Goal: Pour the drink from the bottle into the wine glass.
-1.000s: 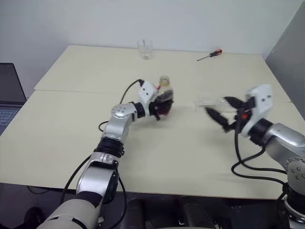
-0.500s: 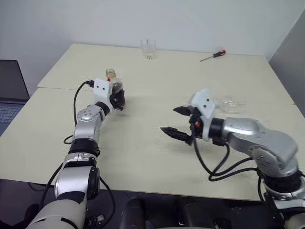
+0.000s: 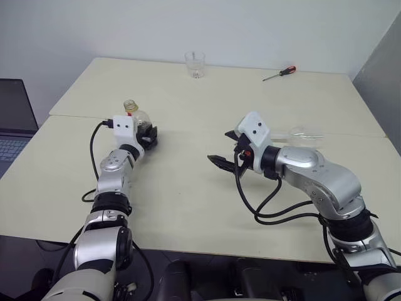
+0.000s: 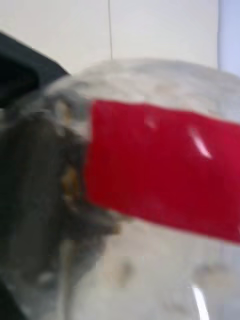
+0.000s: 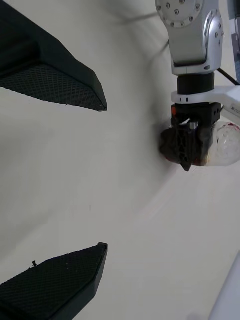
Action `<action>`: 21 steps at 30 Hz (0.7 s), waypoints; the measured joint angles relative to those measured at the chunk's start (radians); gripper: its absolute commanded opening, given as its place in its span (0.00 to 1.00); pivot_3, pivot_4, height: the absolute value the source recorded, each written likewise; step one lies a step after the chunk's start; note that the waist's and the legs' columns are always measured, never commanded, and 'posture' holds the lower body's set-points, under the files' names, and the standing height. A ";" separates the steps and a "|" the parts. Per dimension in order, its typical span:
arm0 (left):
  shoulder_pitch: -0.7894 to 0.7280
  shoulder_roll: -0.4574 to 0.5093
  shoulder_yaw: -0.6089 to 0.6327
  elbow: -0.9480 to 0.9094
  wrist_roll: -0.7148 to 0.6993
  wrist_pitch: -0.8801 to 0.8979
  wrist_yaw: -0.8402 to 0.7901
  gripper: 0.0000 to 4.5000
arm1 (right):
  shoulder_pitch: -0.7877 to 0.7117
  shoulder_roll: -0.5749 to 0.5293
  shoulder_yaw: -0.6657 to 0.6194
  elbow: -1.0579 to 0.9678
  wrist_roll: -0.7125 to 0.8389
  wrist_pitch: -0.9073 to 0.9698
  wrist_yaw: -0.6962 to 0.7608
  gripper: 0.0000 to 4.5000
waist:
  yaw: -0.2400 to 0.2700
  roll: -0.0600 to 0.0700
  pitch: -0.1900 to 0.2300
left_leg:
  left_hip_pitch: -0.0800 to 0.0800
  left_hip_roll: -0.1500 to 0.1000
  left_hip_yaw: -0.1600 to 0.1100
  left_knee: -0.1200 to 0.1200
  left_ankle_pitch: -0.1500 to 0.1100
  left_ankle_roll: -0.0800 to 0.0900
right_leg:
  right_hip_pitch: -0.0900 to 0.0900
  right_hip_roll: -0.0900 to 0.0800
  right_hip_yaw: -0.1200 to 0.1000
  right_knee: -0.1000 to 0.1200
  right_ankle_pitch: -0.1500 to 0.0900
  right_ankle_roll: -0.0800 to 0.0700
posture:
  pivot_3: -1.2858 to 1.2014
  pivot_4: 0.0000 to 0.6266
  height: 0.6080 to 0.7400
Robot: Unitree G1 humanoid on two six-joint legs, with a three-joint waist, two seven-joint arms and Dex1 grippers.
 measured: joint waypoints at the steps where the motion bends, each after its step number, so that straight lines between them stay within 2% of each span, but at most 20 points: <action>1: 0.002 0.000 0.000 -0.003 -0.001 0.001 0.001 0.99 | 0.000 0.003 0.000 0.000 -0.004 -0.001 0.006 1.00 | 0.000 0.000 0.000 | 0.000 0.000 0.000 0.000 0.000 0.000 | 0.000 0.000 0.000 0.000 0.000 0.000 | 0.52 0.24 1.00; 8: 0.024 0.012 0.005 -0.052 -0.014 0.025 -0.002 0.99 | 0.000 0.019 -0.001 0.010 -0.031 -0.002 0.023 1.00 | 0.000 0.000 0.000 | 0.000 0.000 0.000 0.000 0.000 0.000 | 0.000 0.000 0.000 0.000 0.000 0.000 | 0.52 0.24 1.00; 21: 0.208 0.031 0.004 -0.382 -0.060 0.214 -0.065 0.99 | -0.015 -0.016 -0.005 0.125 -0.083 -0.055 0.105 1.00 | -0.001 0.000 0.000 | 0.001 0.000 0.000 0.000 0.000 0.000 | 0.000 0.000 0.000 0.000 0.000 0.000 | 0.52 0.24 1.00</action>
